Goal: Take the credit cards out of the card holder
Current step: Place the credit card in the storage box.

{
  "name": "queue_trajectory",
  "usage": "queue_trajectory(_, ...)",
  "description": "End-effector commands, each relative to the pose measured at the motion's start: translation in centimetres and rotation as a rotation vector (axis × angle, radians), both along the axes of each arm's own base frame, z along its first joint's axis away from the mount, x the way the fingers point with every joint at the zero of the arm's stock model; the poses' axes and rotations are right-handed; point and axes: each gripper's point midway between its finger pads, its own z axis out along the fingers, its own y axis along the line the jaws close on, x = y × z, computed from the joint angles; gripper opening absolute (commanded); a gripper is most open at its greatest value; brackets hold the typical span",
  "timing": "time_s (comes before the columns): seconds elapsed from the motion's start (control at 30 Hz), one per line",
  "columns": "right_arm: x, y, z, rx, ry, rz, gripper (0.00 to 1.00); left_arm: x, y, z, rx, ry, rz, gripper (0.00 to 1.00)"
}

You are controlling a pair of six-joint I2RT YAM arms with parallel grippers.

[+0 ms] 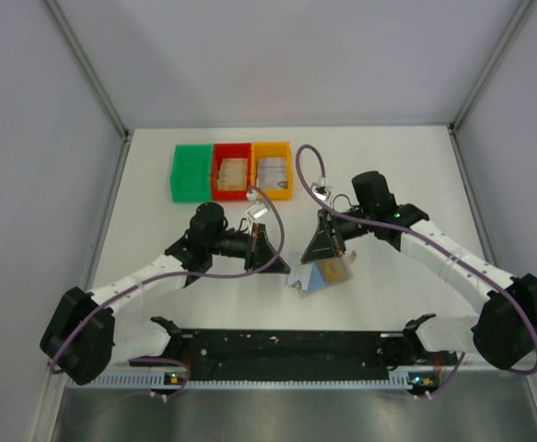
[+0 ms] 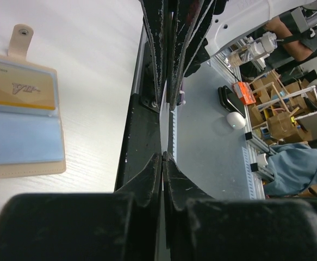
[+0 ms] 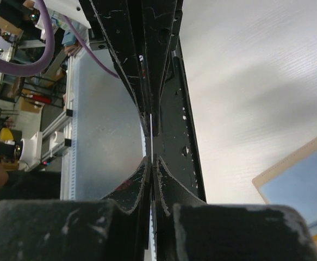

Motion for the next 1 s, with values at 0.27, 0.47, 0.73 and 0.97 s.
queue_trajectory(0.27, 1.7, -0.5, 3.4, 0.056, -0.153, -0.104, 0.0, 3.6, 1.3, 4.5, -0.096, -0.115, 0.254, 0.66)
queue_trajectory(0.47, 3.0, -1.6, 3.3, 0.035, -0.163, -0.249, 0.0, 6.1, 3.3, 7.3, -0.124, -0.201, 0.487, 0.91)
queue_trajectory(0.73, 5.2, -2.0, 5.1, 0.086, -0.211, -0.41, 0.0, 7.7, 3.6, 9.7, -0.121, -0.255, 0.558, 0.96)
queue_trajectory(0.97, 6.2, -1.5, 7.6, 0.233, -0.246, -0.477, 0.0, 7.9, 1.4, 10.3, -0.174, -0.229, 0.434, 0.93)
